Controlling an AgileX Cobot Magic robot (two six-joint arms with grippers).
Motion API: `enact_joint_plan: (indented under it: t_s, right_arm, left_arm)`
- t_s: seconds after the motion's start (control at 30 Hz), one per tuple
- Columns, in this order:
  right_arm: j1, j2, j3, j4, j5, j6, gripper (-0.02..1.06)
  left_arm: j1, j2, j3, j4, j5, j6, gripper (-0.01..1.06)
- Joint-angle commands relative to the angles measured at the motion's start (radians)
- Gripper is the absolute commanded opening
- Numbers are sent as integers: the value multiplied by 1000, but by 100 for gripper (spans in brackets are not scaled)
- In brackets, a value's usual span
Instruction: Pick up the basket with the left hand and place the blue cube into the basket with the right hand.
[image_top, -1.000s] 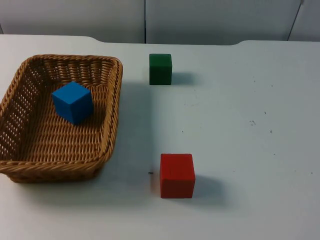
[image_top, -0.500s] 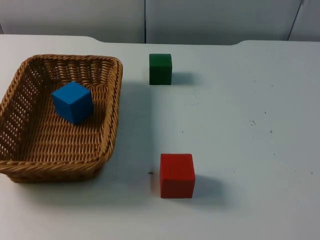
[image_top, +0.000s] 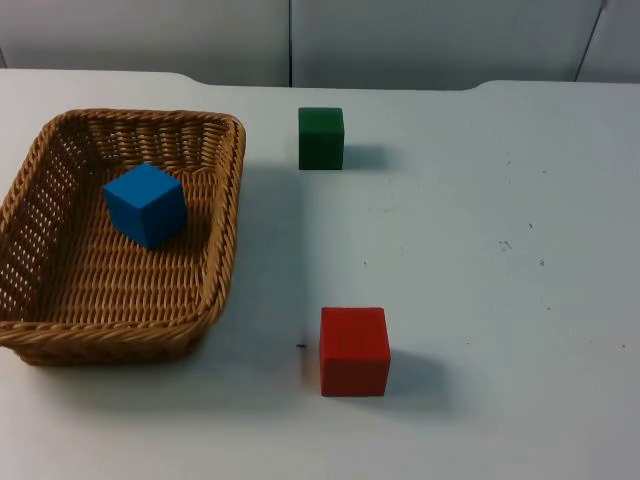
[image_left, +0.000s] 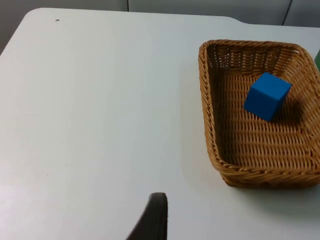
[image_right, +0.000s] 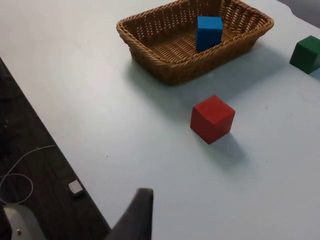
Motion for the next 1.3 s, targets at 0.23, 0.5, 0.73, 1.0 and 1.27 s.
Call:
enact_joint_plan:
  t_s: [0.23, 0.5, 0.73, 1.0, 1.27]
  right_arm:
    - [0, -5, 9, -46, -12, 65, 95]
    - [0, -5, 9, -46, -12, 62, 95]
    - [0, -5, 9, -17, -12, 24, 95]
    - [0, -5, 9, -17, -12, 24, 95]
    - [-5, -5, 9, -17, -12, 24, 95]
  left_arm:
    - [2, -5, 4, -1, -10, -8, 84]
    - [2, -5, 4, -1, -10, -8, 84]
    - [2, -5, 4, -1, -10, -8, 84]
    - [2, -5, 4, -1, -10, -8, 84]
    - [2, -5, 4, -1, -10, -8, 84]
